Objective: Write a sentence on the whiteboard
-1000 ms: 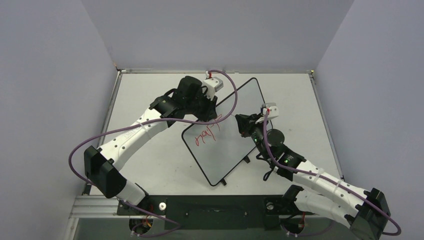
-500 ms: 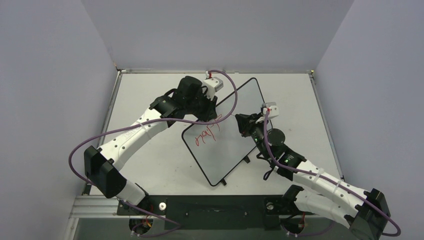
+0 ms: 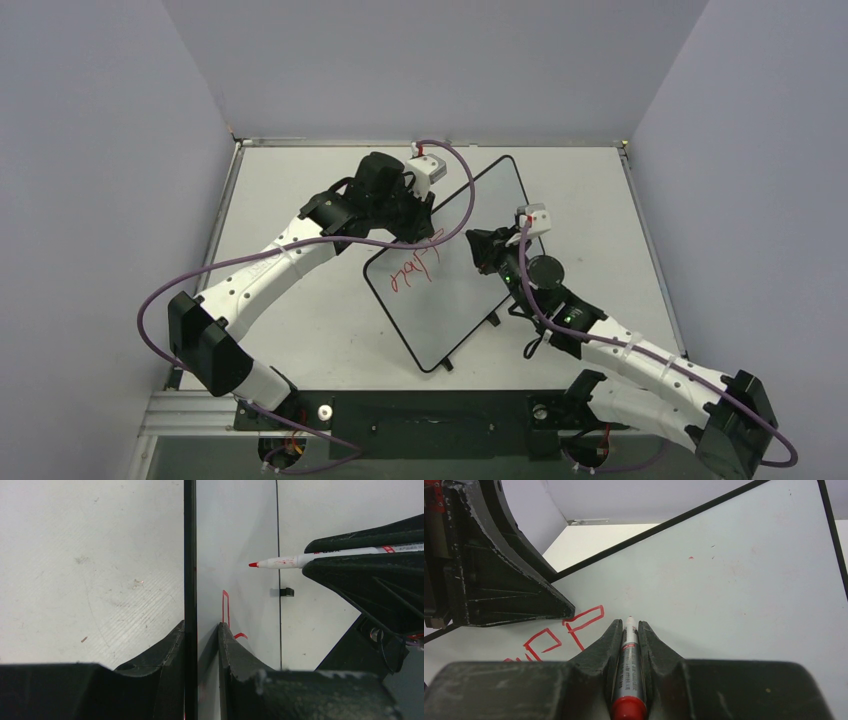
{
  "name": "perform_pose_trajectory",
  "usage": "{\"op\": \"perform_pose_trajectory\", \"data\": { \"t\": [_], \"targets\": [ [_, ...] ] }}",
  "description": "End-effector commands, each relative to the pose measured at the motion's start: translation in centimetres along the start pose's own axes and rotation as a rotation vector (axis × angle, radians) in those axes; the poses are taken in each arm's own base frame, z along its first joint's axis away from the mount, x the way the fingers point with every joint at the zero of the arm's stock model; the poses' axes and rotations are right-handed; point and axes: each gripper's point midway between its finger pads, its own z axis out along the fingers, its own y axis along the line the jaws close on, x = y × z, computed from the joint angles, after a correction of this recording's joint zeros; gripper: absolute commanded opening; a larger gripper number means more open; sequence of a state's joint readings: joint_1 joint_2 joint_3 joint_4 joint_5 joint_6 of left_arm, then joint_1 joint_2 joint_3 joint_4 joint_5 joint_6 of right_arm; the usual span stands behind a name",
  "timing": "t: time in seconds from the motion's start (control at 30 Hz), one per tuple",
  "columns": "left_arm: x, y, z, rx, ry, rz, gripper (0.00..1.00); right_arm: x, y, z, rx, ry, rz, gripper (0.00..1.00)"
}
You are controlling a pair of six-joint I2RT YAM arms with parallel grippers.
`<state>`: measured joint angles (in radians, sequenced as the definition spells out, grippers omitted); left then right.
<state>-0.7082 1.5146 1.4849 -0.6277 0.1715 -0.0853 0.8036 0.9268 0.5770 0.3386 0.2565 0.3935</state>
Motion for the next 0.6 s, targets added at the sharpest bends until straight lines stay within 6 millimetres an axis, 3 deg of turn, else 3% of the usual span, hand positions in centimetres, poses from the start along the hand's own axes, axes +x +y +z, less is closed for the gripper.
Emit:
{"op": "perform_pose_trajectory", "data": {
  "t": [0.0,0.57],
  "targets": [
    [-1.3,2.7,-1.3,-0.136,-0.048,0.120,0.00,-1.5,0.7,0.5,-0.023,-0.047,0.018,0.00],
    [-1.3,2.8,-1.3,-0.140,-0.050,0.122,0.00,1.2,-0.2,1.5,0.007,0.018,-0.003,0.00]
  ]
}}
